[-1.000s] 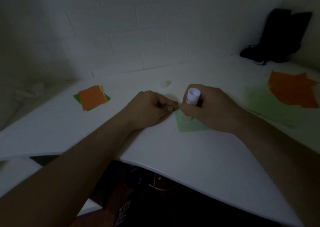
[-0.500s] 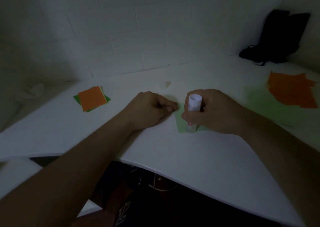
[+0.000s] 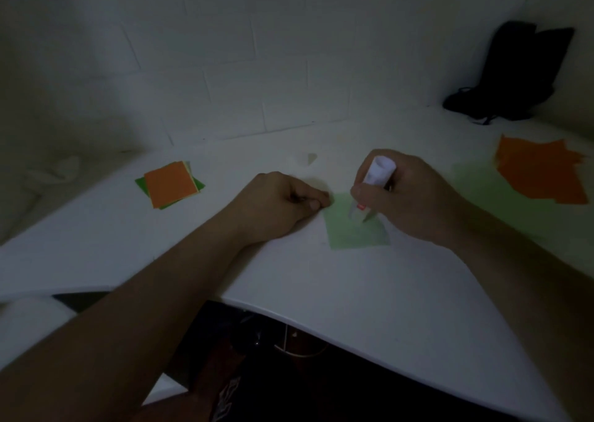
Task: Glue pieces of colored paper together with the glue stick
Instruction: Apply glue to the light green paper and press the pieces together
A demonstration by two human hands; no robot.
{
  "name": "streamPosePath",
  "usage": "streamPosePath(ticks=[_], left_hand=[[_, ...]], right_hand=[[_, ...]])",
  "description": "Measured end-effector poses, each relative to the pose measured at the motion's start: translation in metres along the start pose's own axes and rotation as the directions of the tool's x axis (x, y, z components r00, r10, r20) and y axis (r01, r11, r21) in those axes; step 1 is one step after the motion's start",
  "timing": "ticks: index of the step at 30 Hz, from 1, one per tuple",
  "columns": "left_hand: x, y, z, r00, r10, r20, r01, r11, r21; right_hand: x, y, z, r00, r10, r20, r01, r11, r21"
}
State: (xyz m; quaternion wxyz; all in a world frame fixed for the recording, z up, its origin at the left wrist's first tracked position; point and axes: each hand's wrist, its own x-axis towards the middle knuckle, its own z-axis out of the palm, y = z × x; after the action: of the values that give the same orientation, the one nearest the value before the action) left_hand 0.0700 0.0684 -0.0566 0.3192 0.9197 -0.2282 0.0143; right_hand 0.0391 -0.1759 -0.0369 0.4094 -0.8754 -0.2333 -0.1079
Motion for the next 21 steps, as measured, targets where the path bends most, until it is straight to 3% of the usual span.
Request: streamPosePath(ticks=[8, 21], left_hand=[[-0.0005, 0.0014, 0.0003, 1.0, 0.004, -0.005, -0.004, 1.0, 0.02], [0.0, 0.0014, 0.0003, 1.0, -0.011, 0.006, 0.011, 1.0, 0.015]], right_hand=[[-0.0029, -0.0045, 0.0045, 0.997, 0.009, 0.079, -0.002, 0.996, -0.088], [-0.0034, -0.0068, 0.0006, 0.986, -0.004, 0.168, 0.009, 1.0, -0.029]])
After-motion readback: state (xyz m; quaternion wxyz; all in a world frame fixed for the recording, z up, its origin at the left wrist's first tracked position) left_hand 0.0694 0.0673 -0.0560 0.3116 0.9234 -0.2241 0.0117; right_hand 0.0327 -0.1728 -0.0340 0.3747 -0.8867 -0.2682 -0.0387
